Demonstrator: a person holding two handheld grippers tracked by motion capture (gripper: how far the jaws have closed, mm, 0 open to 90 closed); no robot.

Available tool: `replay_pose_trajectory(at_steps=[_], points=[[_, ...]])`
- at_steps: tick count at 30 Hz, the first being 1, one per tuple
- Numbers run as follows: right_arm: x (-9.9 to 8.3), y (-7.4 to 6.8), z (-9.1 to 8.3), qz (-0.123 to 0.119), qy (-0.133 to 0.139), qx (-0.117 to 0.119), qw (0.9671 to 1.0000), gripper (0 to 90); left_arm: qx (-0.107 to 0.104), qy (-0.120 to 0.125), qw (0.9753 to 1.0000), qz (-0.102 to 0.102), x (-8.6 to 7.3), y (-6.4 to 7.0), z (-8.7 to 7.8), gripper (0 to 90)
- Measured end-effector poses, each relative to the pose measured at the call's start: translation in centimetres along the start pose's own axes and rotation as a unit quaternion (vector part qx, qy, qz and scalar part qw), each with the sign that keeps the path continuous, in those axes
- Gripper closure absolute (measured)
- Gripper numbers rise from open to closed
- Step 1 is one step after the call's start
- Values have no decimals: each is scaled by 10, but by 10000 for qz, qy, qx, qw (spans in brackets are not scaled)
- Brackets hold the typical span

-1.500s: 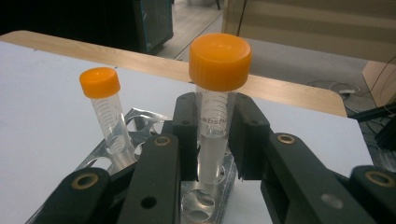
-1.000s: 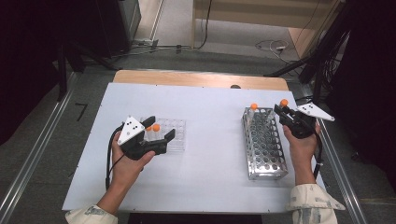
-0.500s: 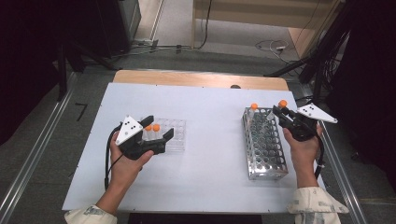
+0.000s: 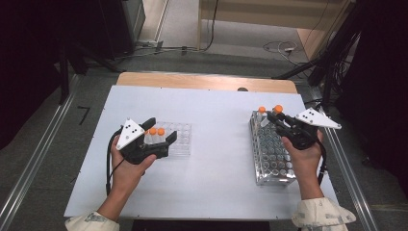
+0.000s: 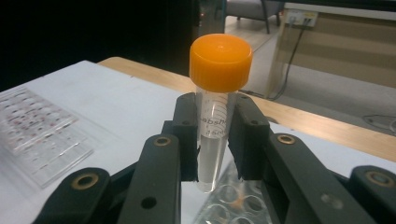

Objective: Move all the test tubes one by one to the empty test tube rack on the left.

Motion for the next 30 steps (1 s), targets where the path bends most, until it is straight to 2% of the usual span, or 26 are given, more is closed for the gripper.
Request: replay_pose_trajectory(at_steps=[13, 23, 27, 30], points=[[-5, -42, 23, -175, -238, 562, 9980, 718, -33, -23, 10000, 31, -1, 2, 1, 155], [-11, -76, 37, -265, -397, 1038, 9934, 717, -129, -40, 9999, 49, -2, 9, 2, 157], [-13, -88, 43, -329, -458, 1171, 9915, 717, -216, -59, 9997, 6, -2, 11, 3, 158], [-14, -98, 48, -379, -480, 1287, 9898, 718, -262, -45, 9996, 52, -2, 14, 3, 160]])
Point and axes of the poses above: each handheld gripper's, and its own axes: z roughly forward along the jaws, x roughly out of its top, y roughly to its right, the point moved 5 cm from there along z, roughly forward along the jaws, and after that the axes turned 5 degrees about x, right-handed, at the moved point
